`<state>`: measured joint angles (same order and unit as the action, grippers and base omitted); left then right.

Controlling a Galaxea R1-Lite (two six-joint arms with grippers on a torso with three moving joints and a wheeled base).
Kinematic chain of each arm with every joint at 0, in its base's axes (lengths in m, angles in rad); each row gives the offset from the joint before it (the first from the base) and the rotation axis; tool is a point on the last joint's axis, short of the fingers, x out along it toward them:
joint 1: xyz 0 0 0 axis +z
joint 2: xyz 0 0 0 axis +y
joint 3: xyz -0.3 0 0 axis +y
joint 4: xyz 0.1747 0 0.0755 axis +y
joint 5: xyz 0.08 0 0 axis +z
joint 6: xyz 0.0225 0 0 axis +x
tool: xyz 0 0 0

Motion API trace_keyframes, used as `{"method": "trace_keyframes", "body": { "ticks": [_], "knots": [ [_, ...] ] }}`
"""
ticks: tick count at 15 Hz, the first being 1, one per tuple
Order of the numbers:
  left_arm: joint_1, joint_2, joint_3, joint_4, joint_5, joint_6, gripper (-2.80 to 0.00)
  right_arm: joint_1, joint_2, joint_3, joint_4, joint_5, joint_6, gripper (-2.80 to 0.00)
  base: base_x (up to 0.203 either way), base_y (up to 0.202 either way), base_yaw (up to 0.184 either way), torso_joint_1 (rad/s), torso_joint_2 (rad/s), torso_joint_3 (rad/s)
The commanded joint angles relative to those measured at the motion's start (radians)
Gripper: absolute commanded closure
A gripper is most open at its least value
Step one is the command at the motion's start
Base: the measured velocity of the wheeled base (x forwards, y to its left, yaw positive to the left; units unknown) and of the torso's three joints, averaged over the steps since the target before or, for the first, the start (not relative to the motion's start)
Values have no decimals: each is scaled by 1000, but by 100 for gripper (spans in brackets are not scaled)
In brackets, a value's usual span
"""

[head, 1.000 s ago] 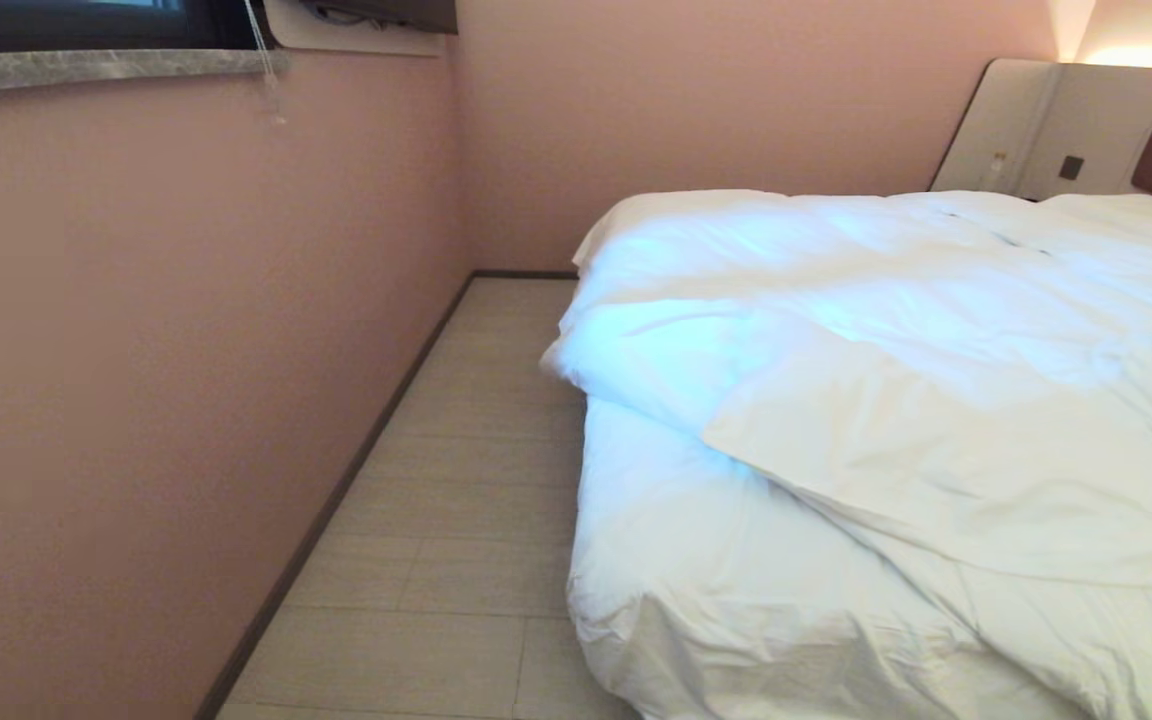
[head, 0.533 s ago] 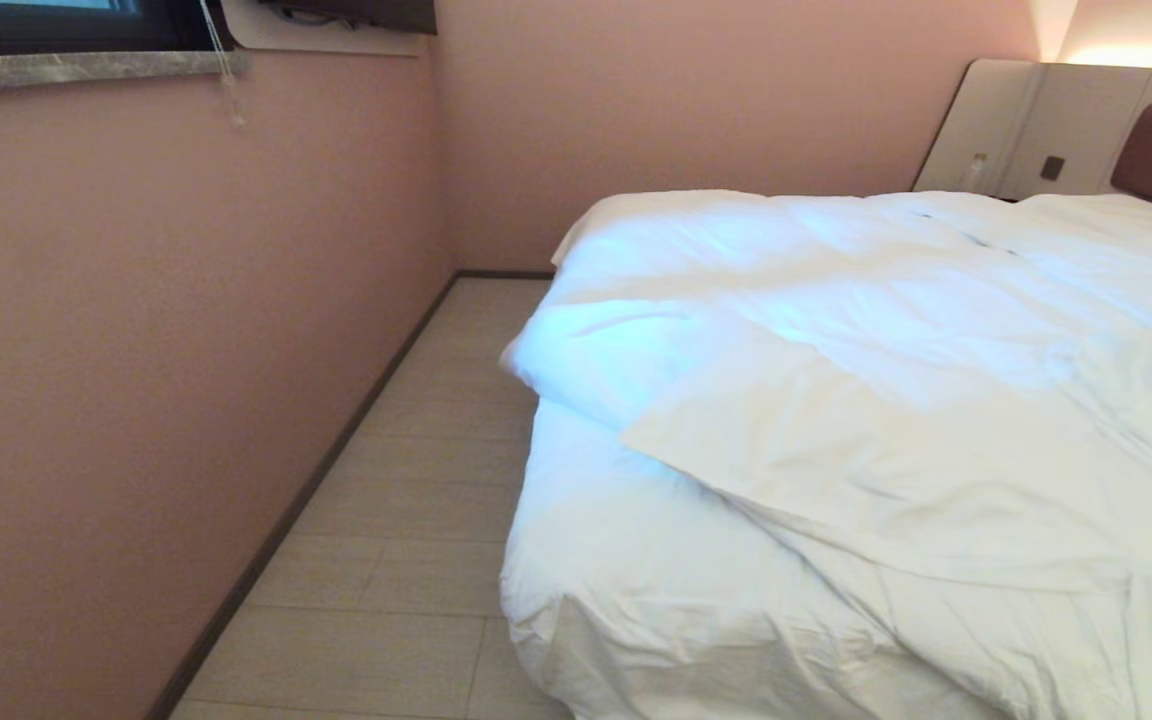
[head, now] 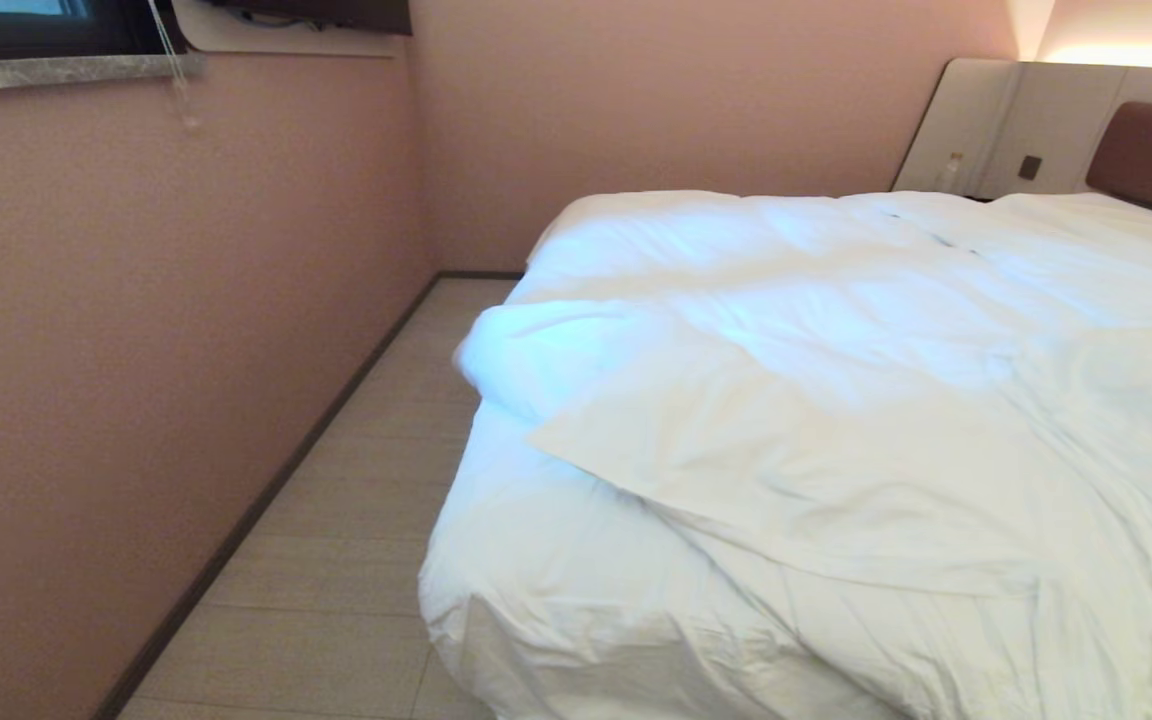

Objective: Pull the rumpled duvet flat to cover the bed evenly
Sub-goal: Hold the folded corner of the quilt

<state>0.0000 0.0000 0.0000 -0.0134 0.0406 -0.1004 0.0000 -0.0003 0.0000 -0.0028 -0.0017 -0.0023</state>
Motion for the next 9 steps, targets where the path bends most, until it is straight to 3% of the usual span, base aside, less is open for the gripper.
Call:
{"method": "trace_keyframes", "body": {
  "ticks": [1,4,9],
  "knots": [
    [0,0,0,0,1,-1,0,0,0,0,0,0,-1,0,0,-198,0,5,2,-1],
    [0,0,0,0,1,-2,0,0,0,0,0,0,1,0,0,-159,1,2,2,-2],
    [0,0,0,0,1,-2,0,0,0,0,0,0,1,0,0,-11,0,0,-1,-1]
  ]
}}
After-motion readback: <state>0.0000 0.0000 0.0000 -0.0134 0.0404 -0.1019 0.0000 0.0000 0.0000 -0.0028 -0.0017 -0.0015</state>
